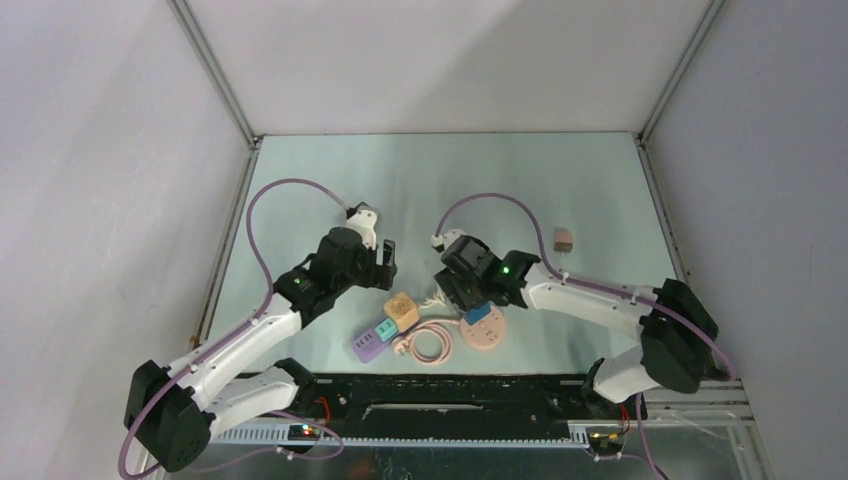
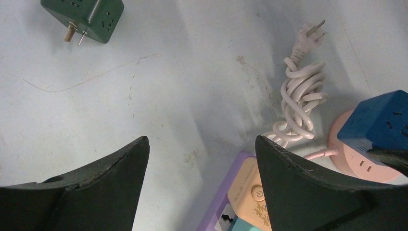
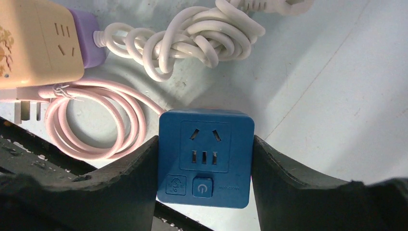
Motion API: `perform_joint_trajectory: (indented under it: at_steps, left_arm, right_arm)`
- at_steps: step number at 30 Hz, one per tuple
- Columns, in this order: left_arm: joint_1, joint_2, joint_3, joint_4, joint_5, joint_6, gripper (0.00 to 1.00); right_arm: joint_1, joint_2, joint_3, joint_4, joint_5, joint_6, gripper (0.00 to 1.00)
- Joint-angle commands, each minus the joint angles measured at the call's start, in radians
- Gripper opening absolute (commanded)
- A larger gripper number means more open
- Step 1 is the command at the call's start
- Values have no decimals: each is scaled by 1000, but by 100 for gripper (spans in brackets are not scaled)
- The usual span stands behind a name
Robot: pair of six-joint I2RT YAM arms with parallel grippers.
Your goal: Insert the plug
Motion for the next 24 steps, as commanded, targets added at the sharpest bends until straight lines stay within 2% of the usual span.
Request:
perform_joint_trajectory:
  at_steps: [1, 12, 24]
  left_arm:
    - [4, 5, -7, 35, 6, 5, 84]
    - [4, 13, -13, 48, 13, 4, 84]
    - [4, 7, -15, 58, 33, -1, 84]
  right_arm:
    - [41, -97, -97, 112, 152, 91, 0]
    - [39, -104, -140, 134, 184, 190, 0]
    - [47, -196, -303, 196, 198, 223, 0]
